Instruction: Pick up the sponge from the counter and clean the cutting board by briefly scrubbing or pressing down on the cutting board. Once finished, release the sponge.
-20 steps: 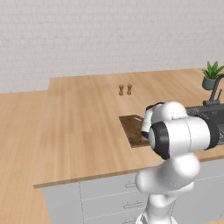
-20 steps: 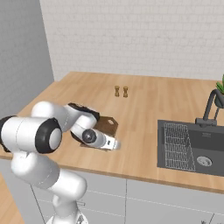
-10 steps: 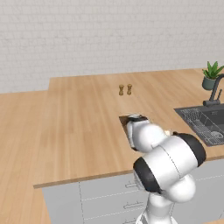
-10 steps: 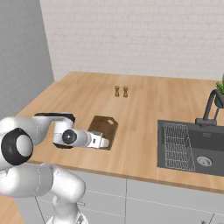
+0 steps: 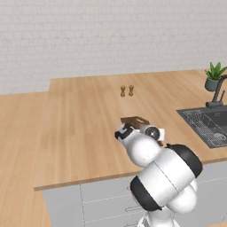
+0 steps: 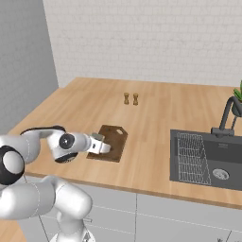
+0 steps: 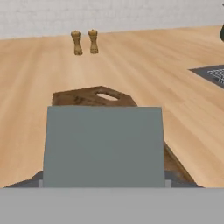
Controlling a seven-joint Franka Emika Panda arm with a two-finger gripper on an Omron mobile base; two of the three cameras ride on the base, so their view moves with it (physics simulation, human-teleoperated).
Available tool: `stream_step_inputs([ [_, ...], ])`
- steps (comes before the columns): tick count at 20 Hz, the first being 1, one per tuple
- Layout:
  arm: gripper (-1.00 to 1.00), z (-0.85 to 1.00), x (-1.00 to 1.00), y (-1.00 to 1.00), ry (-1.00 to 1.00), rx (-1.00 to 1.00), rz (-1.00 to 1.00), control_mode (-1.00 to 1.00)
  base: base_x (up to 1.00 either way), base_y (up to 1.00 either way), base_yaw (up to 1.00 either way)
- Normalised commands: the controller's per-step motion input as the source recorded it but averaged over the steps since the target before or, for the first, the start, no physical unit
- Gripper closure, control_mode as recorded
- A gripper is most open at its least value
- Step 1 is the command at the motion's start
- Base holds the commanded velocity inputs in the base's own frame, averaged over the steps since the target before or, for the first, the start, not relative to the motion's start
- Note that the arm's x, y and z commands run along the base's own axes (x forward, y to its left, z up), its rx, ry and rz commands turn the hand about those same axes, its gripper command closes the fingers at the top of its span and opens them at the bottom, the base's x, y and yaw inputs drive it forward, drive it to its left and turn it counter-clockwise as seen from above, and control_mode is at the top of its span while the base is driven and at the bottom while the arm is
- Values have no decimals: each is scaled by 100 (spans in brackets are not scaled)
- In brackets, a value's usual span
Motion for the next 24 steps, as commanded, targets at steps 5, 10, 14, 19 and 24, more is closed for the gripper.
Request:
stream_step_inputs([
  [5,100,100,35,49,28,23,0,-100,0,0,0],
  [10,100,100,49,37,40,20,1,-100,0,0,0],
  [14,100,100,42,42,49,5,7,-100,0,0,0],
  [19,100,17,8,92,29,-1,1,-100,0,0,0],
  [24,100,-82,0,73,22,0,0,-100,0,0,0],
])
